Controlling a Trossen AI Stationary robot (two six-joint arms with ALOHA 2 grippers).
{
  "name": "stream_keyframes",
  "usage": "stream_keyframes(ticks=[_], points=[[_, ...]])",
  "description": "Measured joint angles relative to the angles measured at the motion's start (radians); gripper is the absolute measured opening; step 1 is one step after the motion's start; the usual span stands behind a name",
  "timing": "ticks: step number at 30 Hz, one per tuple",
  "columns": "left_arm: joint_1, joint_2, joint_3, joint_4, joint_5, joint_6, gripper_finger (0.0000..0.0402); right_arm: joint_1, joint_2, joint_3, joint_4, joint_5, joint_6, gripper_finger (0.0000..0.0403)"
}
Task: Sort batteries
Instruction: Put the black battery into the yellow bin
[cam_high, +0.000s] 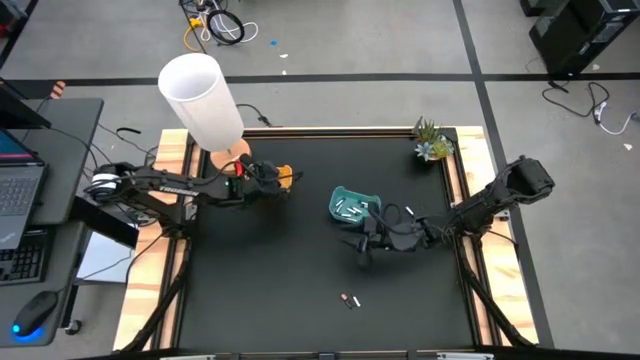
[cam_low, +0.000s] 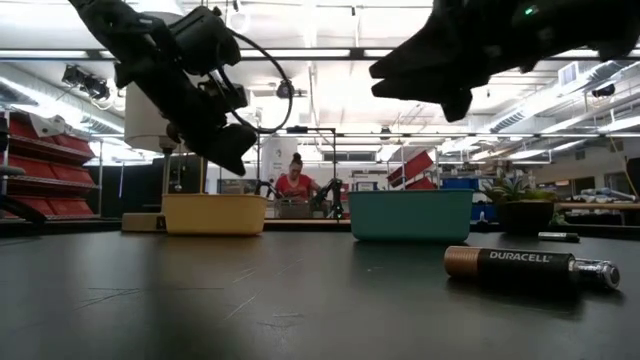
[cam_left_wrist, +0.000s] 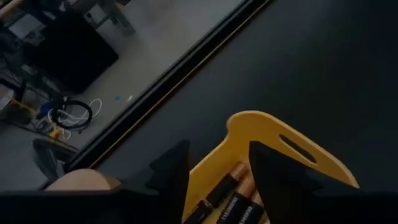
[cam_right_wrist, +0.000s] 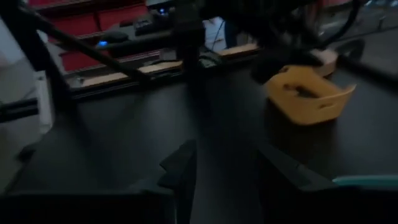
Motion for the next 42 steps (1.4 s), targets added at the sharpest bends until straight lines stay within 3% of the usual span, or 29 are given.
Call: stream_keyframes(ticks=[4, 10, 13, 15, 20, 22, 28, 32, 35, 42], points=[[-0.042, -0.006, 0.0, 0.049, 0.047, 0.042, 0.0181, 0.066, 0.0, 0.042, -0.137, 0.018, 0.086, 0.0136], [-0.134, 0.0, 0.0, 0.205, 0.304, 0.13, 0.0181, 0.176, 0.004, 0.14, -0.444, 0.066, 0.27, 0.0136], [-0.176, 0.001, 0.0, 0.286, 0.386, 0.149, 0.0181, 0.213, 0.051, 0.187, -0.566, 0.105, 0.356, 0.0136], [-0.201, 0.006, 0.0, 0.33, 0.455, 0.154, 0.0181, 0.235, 0.09, 0.214, -0.571, 0.074, 0.355, 0.0136], [-0.256, 0.063, 0.0, 0.477, 0.769, 0.151, 0.0181, 0.275, 0.161, 0.269, -0.58, -0.004, 0.334, 0.0136], [-0.283, 0.113, 0.0, 0.559, 0.831, 0.171, 0.0181, 0.282, 0.177, 0.275, -0.599, -0.013, 0.35, 0.0136], [-0.381, 0.301, 0.001, 0.729, 0.851, 0.3, 0.0181, 0.284, 0.176, 0.278, -0.73, 0.04, 0.493, 0.0136], [-0.444, 0.423, 0.054, 0.819, 0.832, 0.168, 0.0181, 0.287, 0.175, 0.278, -0.809, 0.18, 0.567, 0.0136], [-0.477, 0.465, 0.127, 0.748, 0.823, 0.122, 0.0179, 0.287, 0.177, 0.278, -0.844, 0.255, 0.565, 0.0136], [-0.535, 0.519, 0.321, 0.45, 0.81, 0.191, 0.0164, 0.289, 0.174, 0.278, -0.777, 0.413, 0.441, 0.0136]])
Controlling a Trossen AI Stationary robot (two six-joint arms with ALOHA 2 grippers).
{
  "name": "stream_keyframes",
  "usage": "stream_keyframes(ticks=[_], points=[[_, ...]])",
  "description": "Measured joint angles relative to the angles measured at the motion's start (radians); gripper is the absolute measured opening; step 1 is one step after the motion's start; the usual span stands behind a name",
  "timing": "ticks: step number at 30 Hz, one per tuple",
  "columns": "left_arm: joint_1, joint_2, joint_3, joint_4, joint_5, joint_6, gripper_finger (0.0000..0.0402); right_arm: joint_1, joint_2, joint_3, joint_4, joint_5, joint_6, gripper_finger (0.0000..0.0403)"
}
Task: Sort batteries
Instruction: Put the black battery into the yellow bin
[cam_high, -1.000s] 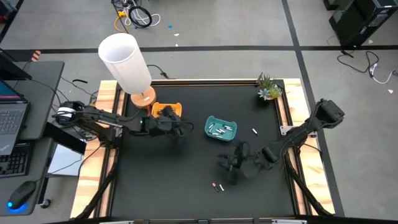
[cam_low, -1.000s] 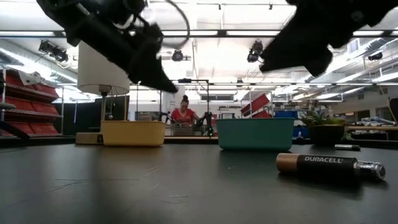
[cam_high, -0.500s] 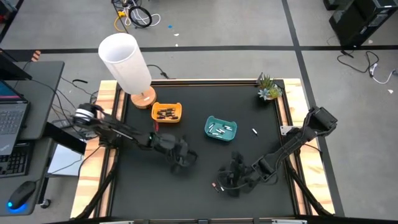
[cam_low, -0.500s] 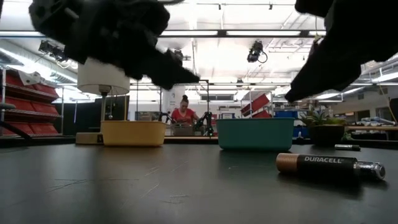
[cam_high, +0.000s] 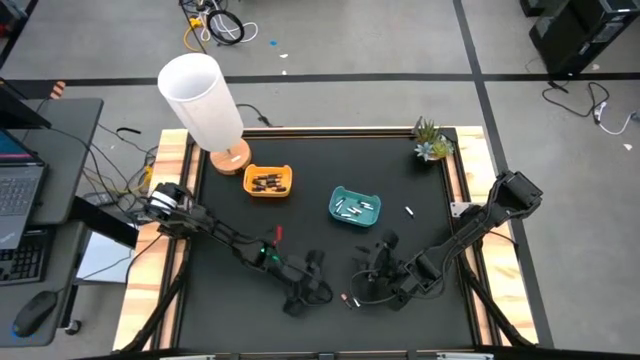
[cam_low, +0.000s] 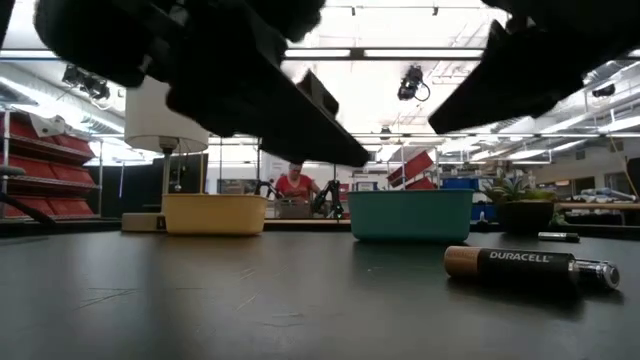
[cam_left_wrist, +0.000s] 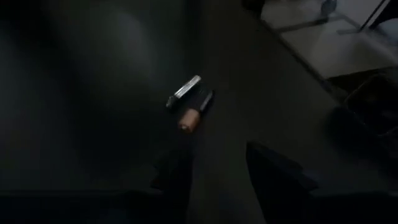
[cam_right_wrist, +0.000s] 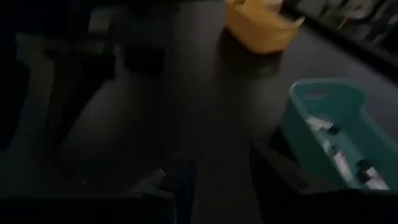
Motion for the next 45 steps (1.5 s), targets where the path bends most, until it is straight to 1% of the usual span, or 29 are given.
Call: stream_keyframes(ticks=[3, 5, 9, 13, 15, 18, 20, 22, 24, 26, 29, 33, 38, 45], points=[[-0.013, 0.04, 0.07, -0.038, -0.008, 0.014, 0.0163, -0.005, 0.004, -0.001, 0.008, 0.078, 0.02, 0.0135], [-0.023, 0.047, 0.103, -0.08, -0.007, 0.024, 0.0162, 0.0, 0.004, 0.0, 0.007, 0.094, 0.06, 0.0133], [-0.044, 0.064, 0.152, -0.165, -0.042, 0.04, 0.0162, 0.066, 0.004, -0.004, 0.001, 0.185, 0.131, 0.0129], [-0.058, 0.079, 0.214, -0.236, -0.085, 0.065, 0.0162, 0.137, 0.005, -0.025, -0.042, 0.356, 0.185, 0.0128], [-0.059, 0.092, 0.24, -0.226, -0.093, 0.064, 0.0162, 0.158, 0.001, -0.034, -0.07, 0.442, 0.239, 0.0126], [-0.054, 0.119, 0.271, -0.222, -0.098, 0.065, 0.0162, 0.156, 0.001, -0.044, -0.072, 0.5, 0.309, 0.0125], [-0.049, 0.123, 0.271, -0.239, -0.098, 0.071, 0.0162, 0.135, 0.001, -0.045, -0.073, 0.504, 0.32, 0.0123], [-0.042, 0.143, 0.274, -0.188, -0.099, 0.074, 0.0162, 0.121, 0.002, -0.045, -0.076, 0.496, 0.318, 0.0121], [-0.041, 0.148, 0.27, -0.193, -0.1, 0.083, 0.0162, 0.104, 0.003, -0.045, -0.075, 0.491, 0.318, 0.0119], [-0.04, 0.171, 0.274, -0.131, -0.099, 0.094, 0.0162, 0.092, 0.003, -0.045, -0.082, 0.481, 0.319, 0.0117], [-0.041, 0.191, 0.272, -0.102, -0.1, 0.139, 0.0162, 0.075, 0.002, -0.045, -0.089, 0.477, 0.315, 0.0115], [-0.04, 0.208, 0.272, -0.075, -0.117, 0.191, 0.0162, 0.073, 0.003, -0.045, -0.095, 0.476, 0.305, 0.0114], [-0.018, 0.235, 0.273, -0.02, -0.12, 0.198, 0.0162, 0.072, 0.003, -0.045, -0.098, 0.48, 0.295, 0.0114], [0.015, 0.253, 0.272, -0.025, -0.071, 0.189, 0.0162, 0.073, 0.003, -0.045, -0.098, 0.49, 0.29, 0.0114]])
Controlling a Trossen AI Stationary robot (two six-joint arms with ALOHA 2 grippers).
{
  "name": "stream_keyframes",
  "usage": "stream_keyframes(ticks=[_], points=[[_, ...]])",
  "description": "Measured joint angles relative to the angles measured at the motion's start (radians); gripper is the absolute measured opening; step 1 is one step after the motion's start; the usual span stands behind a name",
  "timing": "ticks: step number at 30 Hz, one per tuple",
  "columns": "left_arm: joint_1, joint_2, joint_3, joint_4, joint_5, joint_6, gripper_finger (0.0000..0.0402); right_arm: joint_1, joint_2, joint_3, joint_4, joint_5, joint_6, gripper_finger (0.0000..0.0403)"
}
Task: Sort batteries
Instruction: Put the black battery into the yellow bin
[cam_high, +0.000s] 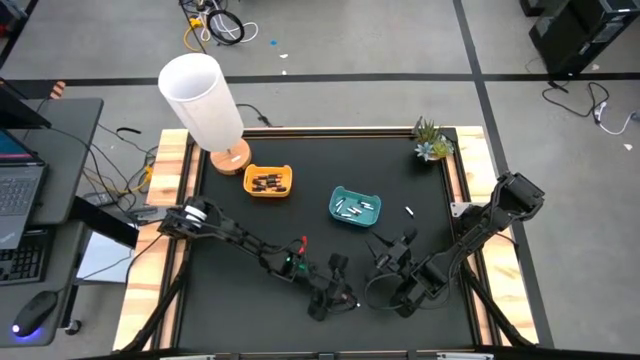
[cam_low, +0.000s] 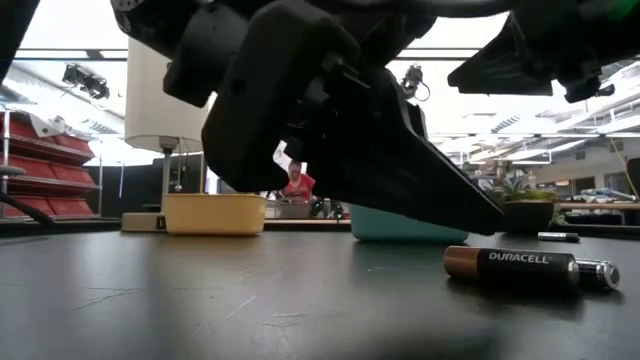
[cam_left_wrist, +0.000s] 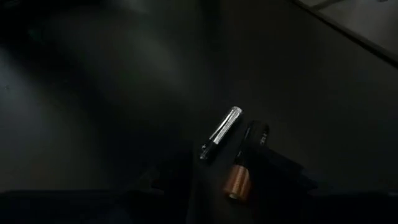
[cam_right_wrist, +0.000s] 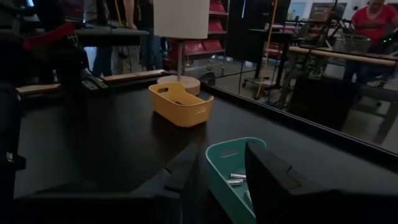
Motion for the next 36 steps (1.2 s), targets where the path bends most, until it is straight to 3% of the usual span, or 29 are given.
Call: stream_keyframes(ticks=[7, 23, 28, 34, 36], points=[[0.002, 0.0, -0.003, -0.004, 0.078, -0.001, 0.0162, 0.004, -0.002, 0.0, 0.0, 0.0, -0.004, 0.0114], [0.009, 0.039, 0.0, -0.044, 0.087, -0.075, 0.0158, 0.006, -0.003, 0.0, 0.012, 0.007, -0.007, 0.0114], [0.007, 0.039, 0.001, -0.044, 0.084, -0.074, 0.013, 0.014, -0.005, 0.0, 0.024, 0.007, -0.028, 0.0114], [0.009, 0.034, 0.001, -0.055, 0.098, -0.07, 0.0054, 0.02, -0.012, 0.0, 0.031, 0.011, -0.033, 0.0114], [0.01, 0.034, 0.001, -0.055, 0.115, -0.07, 0.0053, 0.024, -0.012, 0.0, 0.031, 0.011, -0.034, 0.0114]])
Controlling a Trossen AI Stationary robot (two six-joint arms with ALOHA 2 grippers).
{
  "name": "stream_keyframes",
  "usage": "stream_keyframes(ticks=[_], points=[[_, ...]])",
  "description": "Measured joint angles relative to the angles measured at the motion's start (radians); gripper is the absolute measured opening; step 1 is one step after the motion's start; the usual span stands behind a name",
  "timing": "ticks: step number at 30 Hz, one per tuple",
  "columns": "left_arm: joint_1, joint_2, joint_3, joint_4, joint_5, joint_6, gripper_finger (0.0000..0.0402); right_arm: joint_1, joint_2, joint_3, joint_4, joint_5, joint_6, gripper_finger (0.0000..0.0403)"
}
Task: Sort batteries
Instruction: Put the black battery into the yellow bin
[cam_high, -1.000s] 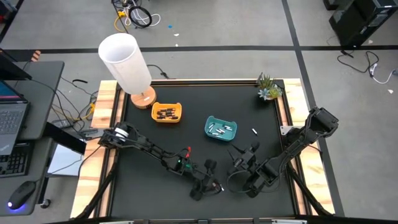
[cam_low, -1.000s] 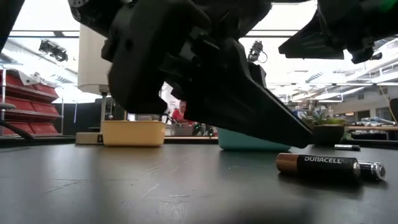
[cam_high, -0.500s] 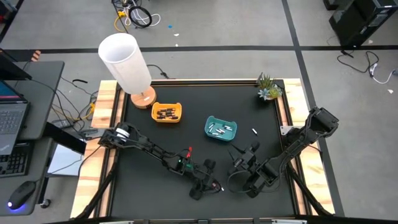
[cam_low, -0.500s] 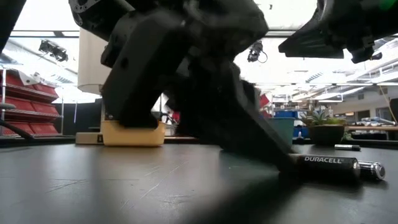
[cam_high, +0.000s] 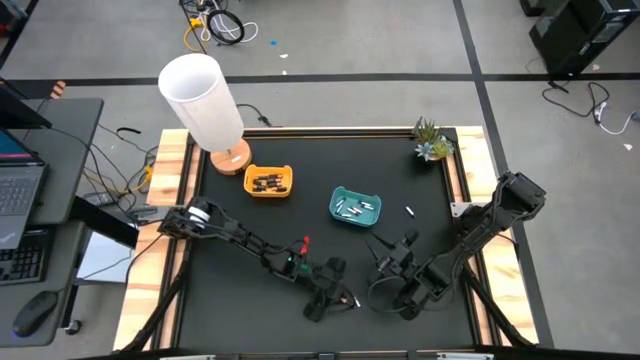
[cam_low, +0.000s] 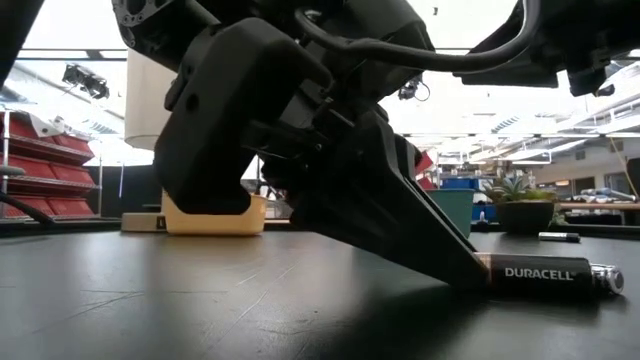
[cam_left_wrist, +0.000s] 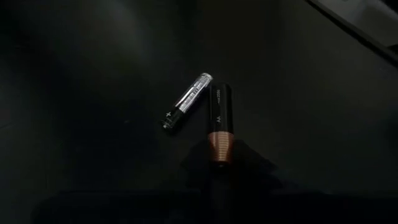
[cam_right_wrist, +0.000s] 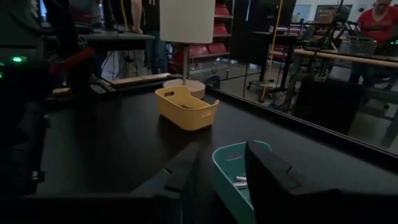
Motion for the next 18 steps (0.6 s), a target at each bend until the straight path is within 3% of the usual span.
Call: stream_keyframes(ticks=[7, 12, 15, 18], points=[[-0.003, -0.016, -0.001, -0.03, 0.032, -0.004, 0.0053, 0.0, 0.0, 0.0, 0.0, 0.0, -0.003, 0.0114], [-0.004, -0.134, -0.005, -0.202, 0.03, -0.003, 0.0053, 0.004, 0.0, 0.0, 0.007, 0.0, -0.009, 0.0114], [-0.004, -0.244, -0.004, -0.387, -0.055, 0.009, 0.0053, 0.01, 0.0, 0.0, 0.007, 0.001, -0.008, 0.0114], [-0.004, -0.346, -0.004, -0.619, -0.22, 0.01, 0.0053, 0.013, 0.0, 0.0, 0.008, 0.003, -0.008, 0.0114]])
